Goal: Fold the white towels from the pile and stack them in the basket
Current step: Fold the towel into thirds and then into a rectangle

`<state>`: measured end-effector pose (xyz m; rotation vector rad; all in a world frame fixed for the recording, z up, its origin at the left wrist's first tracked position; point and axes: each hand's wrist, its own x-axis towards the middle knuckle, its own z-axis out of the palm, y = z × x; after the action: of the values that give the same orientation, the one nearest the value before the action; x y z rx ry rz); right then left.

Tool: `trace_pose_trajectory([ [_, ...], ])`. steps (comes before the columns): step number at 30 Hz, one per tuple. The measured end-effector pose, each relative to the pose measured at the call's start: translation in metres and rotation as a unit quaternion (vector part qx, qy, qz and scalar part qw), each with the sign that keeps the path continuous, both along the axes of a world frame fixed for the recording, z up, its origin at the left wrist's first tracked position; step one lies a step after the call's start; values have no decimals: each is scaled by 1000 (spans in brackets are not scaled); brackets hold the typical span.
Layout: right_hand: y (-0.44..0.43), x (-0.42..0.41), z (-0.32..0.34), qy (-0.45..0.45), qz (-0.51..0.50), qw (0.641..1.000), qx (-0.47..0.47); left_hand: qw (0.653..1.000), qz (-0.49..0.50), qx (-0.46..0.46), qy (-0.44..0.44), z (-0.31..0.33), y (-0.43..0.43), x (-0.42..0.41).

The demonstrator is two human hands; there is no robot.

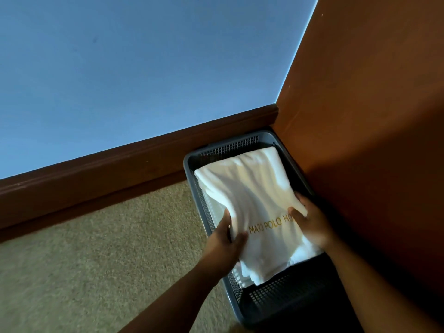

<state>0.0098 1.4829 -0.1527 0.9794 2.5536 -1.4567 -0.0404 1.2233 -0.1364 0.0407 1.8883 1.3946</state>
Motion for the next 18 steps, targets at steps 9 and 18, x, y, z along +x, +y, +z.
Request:
trace_pose_trajectory([
  [9, -31, 12, -8, -186, 108, 893, 394, 922, -132, -236, 279, 29, 21, 12],
  [18, -36, 49, -46, -272, 230, 888, 290, 759, -461, -361, 285, -33, 44, 1],
])
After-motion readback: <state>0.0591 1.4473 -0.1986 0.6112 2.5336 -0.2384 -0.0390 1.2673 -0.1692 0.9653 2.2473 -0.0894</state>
